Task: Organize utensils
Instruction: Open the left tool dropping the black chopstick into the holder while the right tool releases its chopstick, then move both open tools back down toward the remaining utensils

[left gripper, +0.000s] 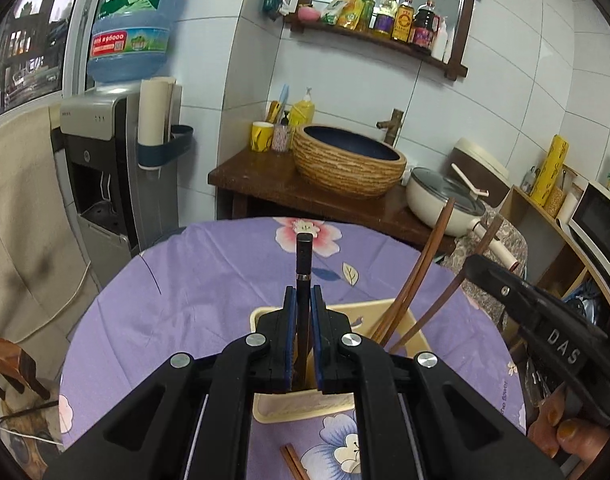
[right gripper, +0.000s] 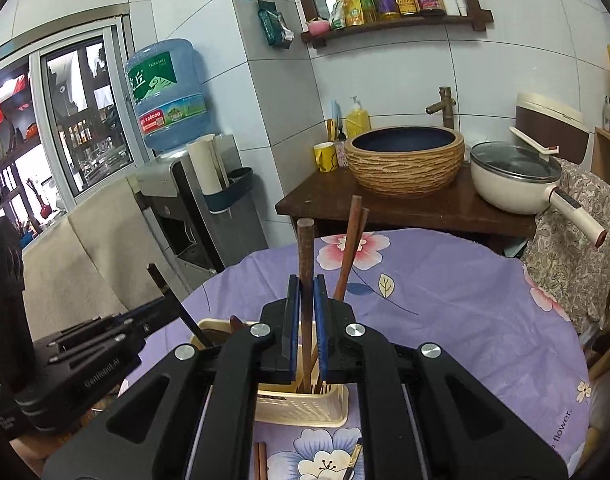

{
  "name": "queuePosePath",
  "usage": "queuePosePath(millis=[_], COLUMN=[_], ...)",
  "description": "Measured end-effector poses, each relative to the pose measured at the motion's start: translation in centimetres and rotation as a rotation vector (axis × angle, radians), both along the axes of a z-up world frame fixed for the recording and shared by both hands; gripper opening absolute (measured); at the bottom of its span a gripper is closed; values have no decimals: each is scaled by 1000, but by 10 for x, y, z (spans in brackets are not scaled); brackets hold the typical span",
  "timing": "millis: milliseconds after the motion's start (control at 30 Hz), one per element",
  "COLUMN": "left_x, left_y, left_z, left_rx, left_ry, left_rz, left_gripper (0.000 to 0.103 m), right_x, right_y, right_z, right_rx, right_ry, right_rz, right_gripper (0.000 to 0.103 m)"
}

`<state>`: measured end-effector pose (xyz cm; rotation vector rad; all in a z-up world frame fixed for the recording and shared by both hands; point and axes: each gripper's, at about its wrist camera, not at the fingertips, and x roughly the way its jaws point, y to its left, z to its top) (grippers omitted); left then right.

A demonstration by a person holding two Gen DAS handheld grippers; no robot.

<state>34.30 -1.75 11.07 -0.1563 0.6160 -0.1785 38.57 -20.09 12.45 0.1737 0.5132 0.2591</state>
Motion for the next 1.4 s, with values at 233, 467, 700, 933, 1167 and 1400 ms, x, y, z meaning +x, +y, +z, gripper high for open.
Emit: queuePosePath(millis=[233, 467, 700, 933, 1167, 1400], left_x=[-2, -12, -42, -73, -89, -100], left_y=[-1, 1, 9, 19, 27, 20], left_z=[-5, -5, -8, -44, -101, -143], left_rx=[16, 14, -29, -7, 8, 44], left_ry=[-5, -42, -76, -29, 110, 201], left_rz=[9, 15, 11, 46, 62, 43], left_gripper=[7, 37, 59, 66, 72, 68], right_x=[2, -5, -33, -62, -75, -70], right_y=[1, 4, -7, -14, -25, -24], right_z=[-13, -19, -21, -51, -112, -167], right_rx=[-5, -34, -24, -50, -70, -93], right_ry=[19, -8, -63, -7, 150, 310], right_rz=[-3, 0, -13, 1, -23, -25], right_gripper=[8, 22, 40, 46, 46, 46])
